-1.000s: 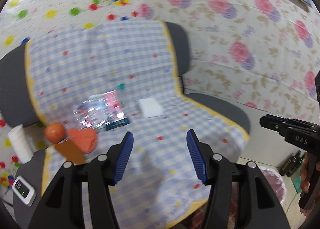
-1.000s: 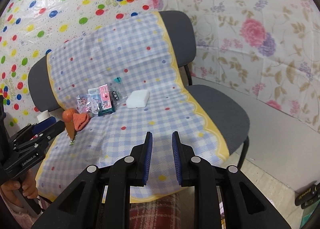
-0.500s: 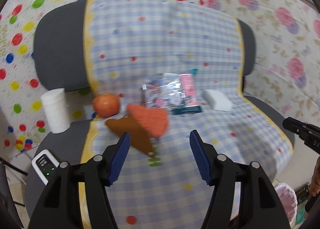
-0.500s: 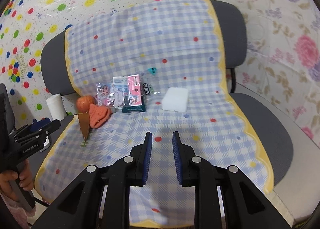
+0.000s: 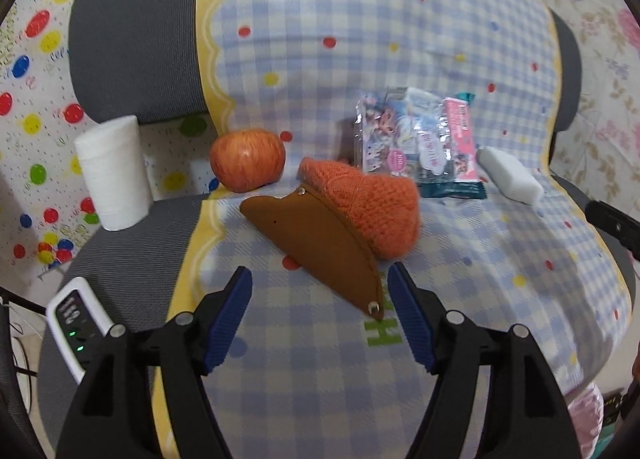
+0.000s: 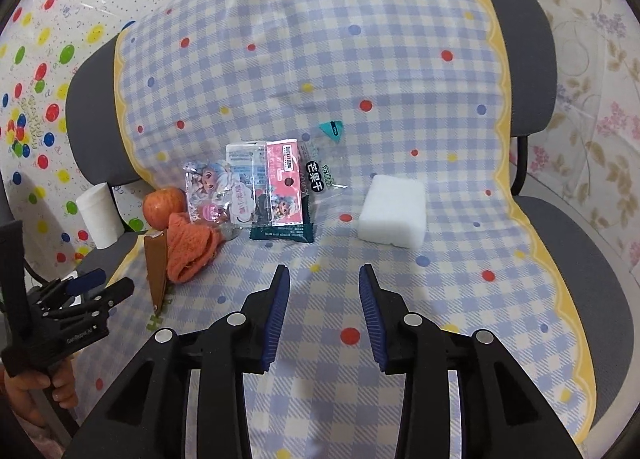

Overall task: Collect trash
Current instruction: 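Lower the left tool onto the brown leather piece and grasp it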

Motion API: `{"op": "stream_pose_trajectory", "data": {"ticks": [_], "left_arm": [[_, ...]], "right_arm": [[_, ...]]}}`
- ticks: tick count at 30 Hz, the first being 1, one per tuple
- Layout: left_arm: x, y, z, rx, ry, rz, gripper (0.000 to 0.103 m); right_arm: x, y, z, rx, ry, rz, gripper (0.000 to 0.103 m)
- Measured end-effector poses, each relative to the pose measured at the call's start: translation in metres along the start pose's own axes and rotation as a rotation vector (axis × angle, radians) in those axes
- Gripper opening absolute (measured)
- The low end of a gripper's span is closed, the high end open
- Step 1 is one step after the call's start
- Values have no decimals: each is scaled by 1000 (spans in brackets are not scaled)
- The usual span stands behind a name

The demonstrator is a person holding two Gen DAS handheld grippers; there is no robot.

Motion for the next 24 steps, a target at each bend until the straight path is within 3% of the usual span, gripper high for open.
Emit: {"op": "stream_pose_trajectory", "data": {"ticks": [9, 13, 16, 18, 20, 24], "left_arm": [[-7, 46, 20, -66, -123, -8, 71], [-13, 64, 15, -127, -191, -32, 83], [-15, 66, 10, -137, -202, -48, 83], [-14, 64, 7, -139, -188, -58, 78], [-14, 61, 4, -136, -192, -92, 62], [-19, 54, -2, -143, -197, -123, 51]], "right_arm": [[6, 24, 7, -30, 6, -7, 38], [8, 30, 7, -42, 7, -8, 38], [10, 32, 6, -46, 10, -9, 38], [10, 33, 4, -50, 14, -6, 38], [9, 31, 1, -52, 17, -1, 38], [6, 24, -3, -49, 13, 6, 38]]}}
Point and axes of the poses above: each gripper's, at about its wrist camera, not at the fingertips, and y roughly the way its jaws point, x to its right, z to its top, the point moved 5 cm from there along y, roughly the way its jaws point
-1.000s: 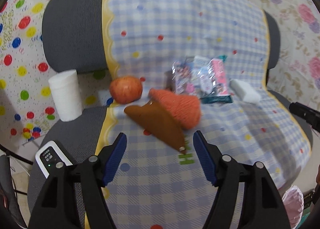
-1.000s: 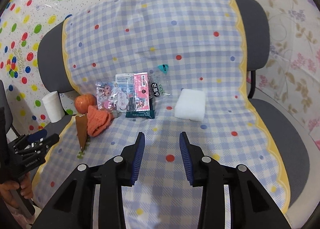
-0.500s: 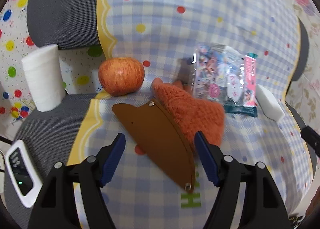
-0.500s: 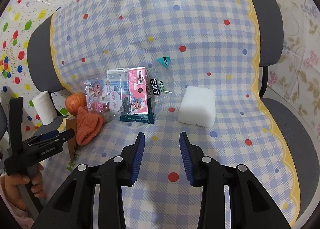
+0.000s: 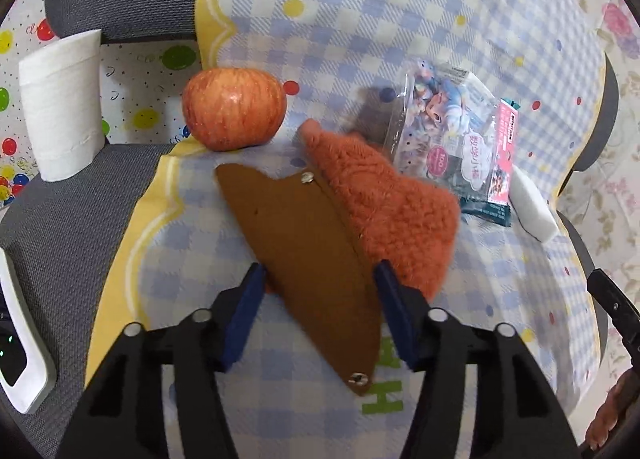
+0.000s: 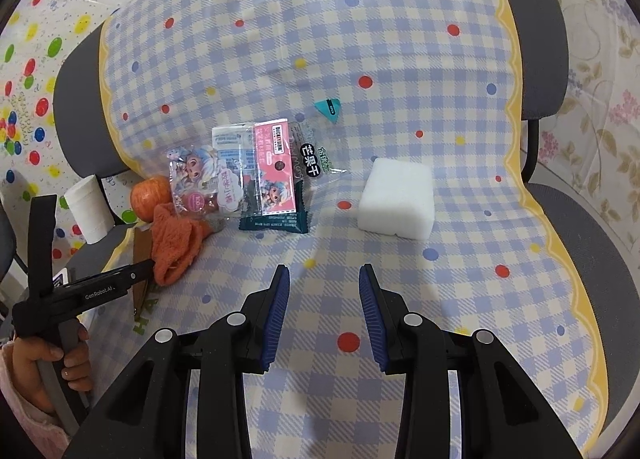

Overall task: Collect trash
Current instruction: 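Lower the left tool onto the brown leather piece and grasp it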

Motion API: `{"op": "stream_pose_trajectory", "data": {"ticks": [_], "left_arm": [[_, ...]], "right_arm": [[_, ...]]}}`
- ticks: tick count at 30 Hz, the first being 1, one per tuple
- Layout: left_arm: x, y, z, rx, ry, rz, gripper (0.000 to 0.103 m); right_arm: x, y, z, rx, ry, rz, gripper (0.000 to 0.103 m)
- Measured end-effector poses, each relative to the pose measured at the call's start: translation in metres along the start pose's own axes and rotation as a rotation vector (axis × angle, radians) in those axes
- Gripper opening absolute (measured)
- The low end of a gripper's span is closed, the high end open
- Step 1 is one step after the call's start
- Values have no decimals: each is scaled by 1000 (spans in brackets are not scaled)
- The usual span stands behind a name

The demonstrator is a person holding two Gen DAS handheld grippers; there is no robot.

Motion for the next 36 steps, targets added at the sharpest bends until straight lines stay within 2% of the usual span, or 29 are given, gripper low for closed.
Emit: {"op": "stream_pose_trajectory", "data": {"ticks": [3, 5, 7, 9, 12, 15, 18, 20, 24, 27, 28, 29, 32, 35, 36], "left_arm": [[-6, -11, -6, 9, -5, -15, 41], [-5, -29, -9, 48, 22, -41, 14], [-3, -42, -10, 75, 59, -28, 8], [-3, -45, -12, 58, 75, -30, 8], [-10, -37, -14, 44, 47, 7, 11], [-20, -22, -18, -4, 14, 13, 24], [-22, -16, -13, 15, 15, 21, 28], [-22, -15, -7, 31, 16, 27, 35], [-24, -13, 7, 61, -5, 18, 39], [-24, -9, 18, 76, -8, 12, 39], [-23, -7, 19, 73, -9, 13, 36], [-23, -5, 21, 72, -6, 14, 21], [-20, -7, 22, 89, 13, 27, 9], [-16, -25, 24, 142, 47, 36, 8], [-13, -33, 25, 164, 59, 28, 8]], "right_arm": [[-2, -8, -3, 10, -5, 1, 38], [-5, -13, -4, 16, -11, 2, 38], [-7, -16, -5, 19, -13, 5, 38], [-10, -17, -5, 18, -11, 11, 38], [-16, -19, -7, 20, -17, 21, 38], [-21, -21, -9, 17, -37, 23, 38], [-21, -20, -10, 12, -37, 17, 40], [-19, -19, -10, 8, -37, 16, 40], [-18, -15, -9, -1, -40, 10, 41], [-17, -9, -9, -11, -40, 9, 41], [-17, -6, -8, -15, -39, 11, 41], [-18, -3, -7, -16, -38, 12, 41], [-19, 5, 0, -15, -42, 19, 41], [-22, 14, 9, -9, -45, 33, 41], [-24, 16, 13, -7, -48, 39, 47]]}}
Point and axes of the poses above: each gripper's, at about its wrist camera, not at the fingertips, and y roughly the way its jaws point, x to its right, z to its top, the point moved 5 cm from there along y, roughly the way its jaws point
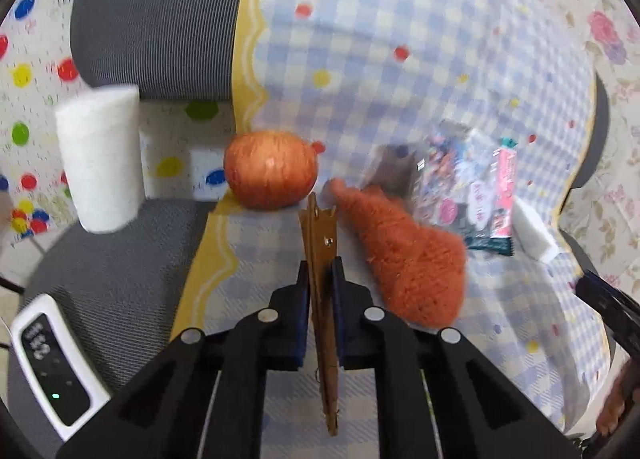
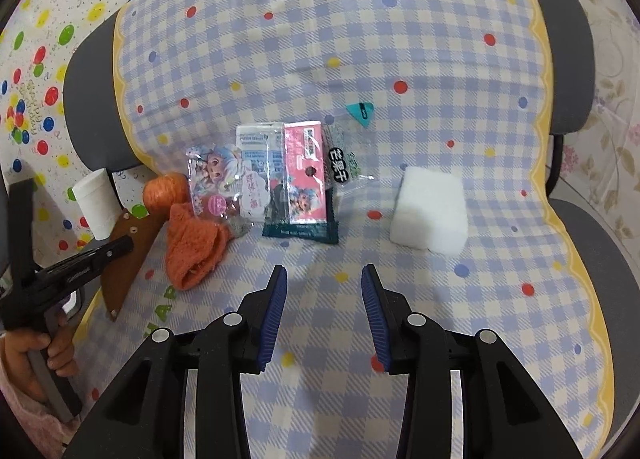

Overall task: Collect trash
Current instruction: 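Lower the left tool onto the brown leather piece and grasp it, then grasp the doll packaging bag with the right tool while the left tool lifts the brown piece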

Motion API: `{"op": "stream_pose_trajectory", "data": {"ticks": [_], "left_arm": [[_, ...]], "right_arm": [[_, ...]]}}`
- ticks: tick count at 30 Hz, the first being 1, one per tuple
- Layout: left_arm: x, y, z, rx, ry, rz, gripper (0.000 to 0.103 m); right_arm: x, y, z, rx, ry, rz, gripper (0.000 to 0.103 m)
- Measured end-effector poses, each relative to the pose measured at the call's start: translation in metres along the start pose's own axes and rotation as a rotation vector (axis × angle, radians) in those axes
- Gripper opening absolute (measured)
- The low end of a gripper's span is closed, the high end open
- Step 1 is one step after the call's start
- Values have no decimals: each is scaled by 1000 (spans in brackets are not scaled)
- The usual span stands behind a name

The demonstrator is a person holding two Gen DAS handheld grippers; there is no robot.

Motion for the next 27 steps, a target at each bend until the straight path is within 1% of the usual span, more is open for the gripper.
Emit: {"op": "stream_pose_trajectory", "data": {"ticks": [3, 4, 5, 8, 11, 14, 16, 18, 20, 25, 26, 27], "left_arm": [[5, -17, 9, 54, 31, -16, 8], [8, -23, 13, 72, 36, -28, 8], [10, -27, 16, 87, 41, -34, 8], [14, -31, 24, 101, 59, -36, 8], [15, -28, 26, 93, 59, -38, 8], [12, -23, 27, 87, 54, -29, 8], [10, -20, 28, 81, 50, -25, 8], [10, -17, 28, 80, 51, -22, 8], [11, -15, 30, 80, 57, -22, 8], [12, -11, 31, 73, 60, -19, 8], [13, -11, 31, 73, 60, -20, 8], [14, -12, 31, 73, 62, -20, 8]], "right_arm": [[-7, 12, 17, 14, -19, 29, 62], [-9, 16, 20, 14, -23, 34, 64], [-12, 22, 27, 18, -28, 47, 69], [-20, 38, 43, 23, -40, 78, 82], [-23, 56, 58, 25, -55, 92, 85], [-19, 74, 68, 18, -35, 113, 85], [-17, 82, 74, 21, -13, 145, 85], [-16, 90, 80, 22, -5, 168, 80], [-17, 98, 85, 18, -6, 199, 80], [-23, 113, 88, -10, -2, 277, 79], [-25, 113, 87, -17, 1, 296, 75], [-26, 112, 86, -24, 3, 308, 66]]}}
Point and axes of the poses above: each gripper's, at about its wrist camera, not at the fingertips, and y roughly the way its jaws point, x to its right, z to its top, the point moved 5 cm from there along y, roughly the way its jaws point
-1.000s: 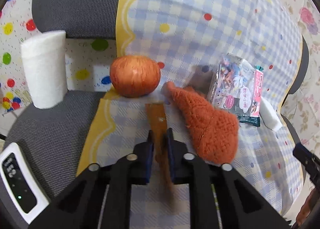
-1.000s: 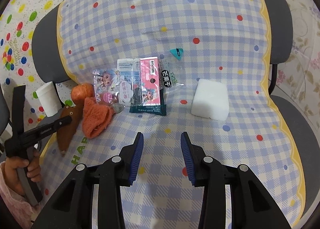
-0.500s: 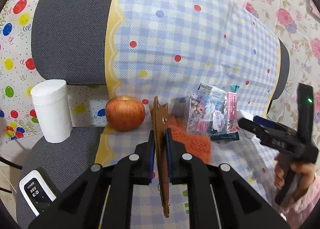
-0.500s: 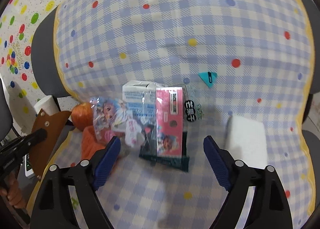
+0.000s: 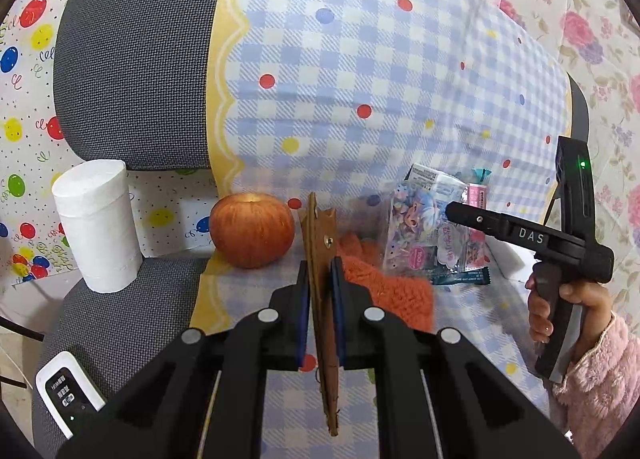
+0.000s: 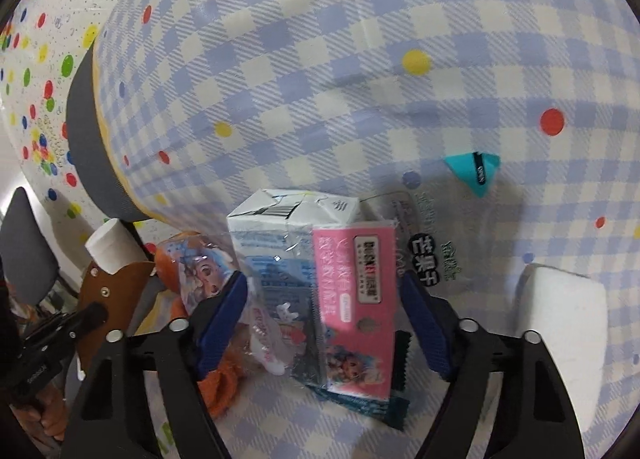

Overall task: Collect trash
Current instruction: 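Grasp the doll packaging bag with the right tool while the left tool lifts the brown piece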

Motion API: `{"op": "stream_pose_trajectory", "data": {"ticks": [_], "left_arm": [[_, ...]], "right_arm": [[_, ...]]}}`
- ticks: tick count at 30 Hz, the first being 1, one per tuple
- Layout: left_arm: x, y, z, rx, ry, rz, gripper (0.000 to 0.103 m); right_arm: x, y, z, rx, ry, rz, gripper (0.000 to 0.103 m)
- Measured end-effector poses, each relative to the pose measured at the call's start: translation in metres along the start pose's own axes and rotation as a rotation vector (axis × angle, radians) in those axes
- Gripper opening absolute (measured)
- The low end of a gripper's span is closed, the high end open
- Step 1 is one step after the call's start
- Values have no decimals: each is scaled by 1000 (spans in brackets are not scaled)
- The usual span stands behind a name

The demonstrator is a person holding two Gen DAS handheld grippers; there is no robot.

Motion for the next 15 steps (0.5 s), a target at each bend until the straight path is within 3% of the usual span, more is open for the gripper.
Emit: {"op": "stream_pose_trajectory", "data": {"ticks": [2, 5, 6, 7, 9, 12, 15], "left_arm": [[2, -2, -1, 1, 6, 1, 8], [6, -7, -3, 0, 14, -8, 8], [7, -8, -4, -1, 13, -13, 8], [8, -10, -5, -1, 13, -15, 8], [11, -16, -7, 5, 19, -15, 8], [17, -28, -10, 19, 27, -20, 8], [24, -45, -11, 44, 47, -22, 8]], "right_arm": [[-4, -7, -4, -2, 6, 18, 61], [-13, -30, -13, 13, 1, 45, 43], [-16, -38, -17, 18, 0, 51, 31], [-20, -44, -19, 23, 2, 59, 27], [-26, -58, -24, 37, 12, 80, 3], [-38, -88, -27, 83, -1, 65, 1], [-54, -122, -29, 141, -46, -29, 0]]}}
Point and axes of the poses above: each gripper's, at about its wrist camera, not at the fingertips, and y roughly the way its jaws point, x to its right, z to its top, the point moved 5 cm from there along y, roughly the way its jaws point
